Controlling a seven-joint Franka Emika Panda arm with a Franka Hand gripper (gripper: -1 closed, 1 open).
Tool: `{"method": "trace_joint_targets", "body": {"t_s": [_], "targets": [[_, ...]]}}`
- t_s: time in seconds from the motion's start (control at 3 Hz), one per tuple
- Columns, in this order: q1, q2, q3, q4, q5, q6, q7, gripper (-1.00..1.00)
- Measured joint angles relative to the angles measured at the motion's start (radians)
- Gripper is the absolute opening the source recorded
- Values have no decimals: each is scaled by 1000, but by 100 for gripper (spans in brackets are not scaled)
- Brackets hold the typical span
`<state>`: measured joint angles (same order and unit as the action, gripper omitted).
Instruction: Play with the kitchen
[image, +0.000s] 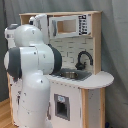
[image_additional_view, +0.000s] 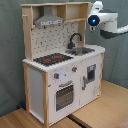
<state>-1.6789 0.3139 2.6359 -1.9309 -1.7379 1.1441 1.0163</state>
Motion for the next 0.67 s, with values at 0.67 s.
{"method": "trace_joint_targets", "body": {"t_s": [0.67], "targets": [[43,152,0,-119,-77,3,3,-100]]}}
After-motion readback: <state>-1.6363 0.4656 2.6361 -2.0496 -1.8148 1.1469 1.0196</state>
